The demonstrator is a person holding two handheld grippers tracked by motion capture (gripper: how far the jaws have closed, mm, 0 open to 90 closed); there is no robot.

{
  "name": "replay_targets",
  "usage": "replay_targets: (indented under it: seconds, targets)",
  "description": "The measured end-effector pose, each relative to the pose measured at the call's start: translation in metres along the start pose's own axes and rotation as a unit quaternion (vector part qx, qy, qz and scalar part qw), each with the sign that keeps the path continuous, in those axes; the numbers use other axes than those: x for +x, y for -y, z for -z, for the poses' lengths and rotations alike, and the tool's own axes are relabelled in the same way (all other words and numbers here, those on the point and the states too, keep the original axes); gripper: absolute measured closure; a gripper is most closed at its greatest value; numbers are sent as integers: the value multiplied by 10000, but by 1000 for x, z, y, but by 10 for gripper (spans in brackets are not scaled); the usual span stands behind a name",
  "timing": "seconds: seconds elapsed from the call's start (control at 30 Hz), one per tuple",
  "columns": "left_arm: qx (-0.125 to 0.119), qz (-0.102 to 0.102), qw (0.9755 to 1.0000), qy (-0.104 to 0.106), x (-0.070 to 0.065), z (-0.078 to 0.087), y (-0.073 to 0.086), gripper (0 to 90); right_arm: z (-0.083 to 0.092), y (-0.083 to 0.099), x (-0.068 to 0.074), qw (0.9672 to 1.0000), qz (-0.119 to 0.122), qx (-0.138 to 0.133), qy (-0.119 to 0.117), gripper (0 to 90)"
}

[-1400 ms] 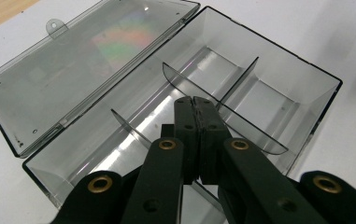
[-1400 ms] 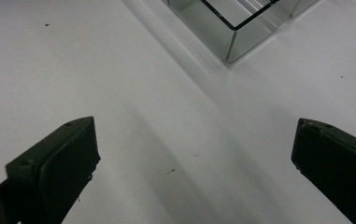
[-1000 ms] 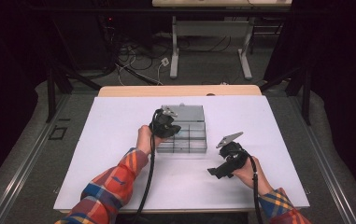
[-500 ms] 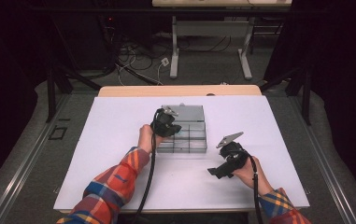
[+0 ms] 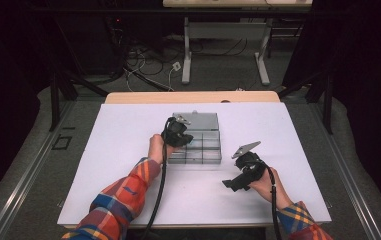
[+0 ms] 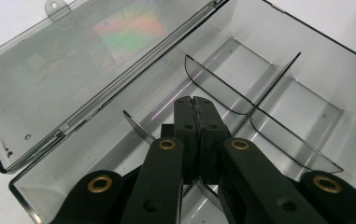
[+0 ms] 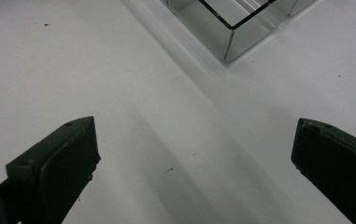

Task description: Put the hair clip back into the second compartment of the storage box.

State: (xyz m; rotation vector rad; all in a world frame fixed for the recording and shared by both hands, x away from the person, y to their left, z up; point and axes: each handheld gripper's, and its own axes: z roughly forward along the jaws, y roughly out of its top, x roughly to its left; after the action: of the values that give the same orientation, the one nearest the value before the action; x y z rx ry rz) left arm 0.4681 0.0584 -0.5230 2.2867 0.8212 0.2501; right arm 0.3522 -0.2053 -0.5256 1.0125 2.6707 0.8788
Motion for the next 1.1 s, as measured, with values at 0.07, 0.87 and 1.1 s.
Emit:
replay_targets:
  seconds: [0.07, 0.87, 1.1]
  targets:
    - [11, 34, 10000, 4, 0, -1, 0, 891, 0, 0, 0, 10000, -16, -12, -30, 4]
    - [135, 36, 9996, -243, -3, 11, 2, 254, 3, 0, -2, 10000, -40, -13, -25, 5]
    - [262, -35, 9993, -260, -4, 13, 6, 150, 3, -1, -2, 10000, -30, 4, -29, 5]
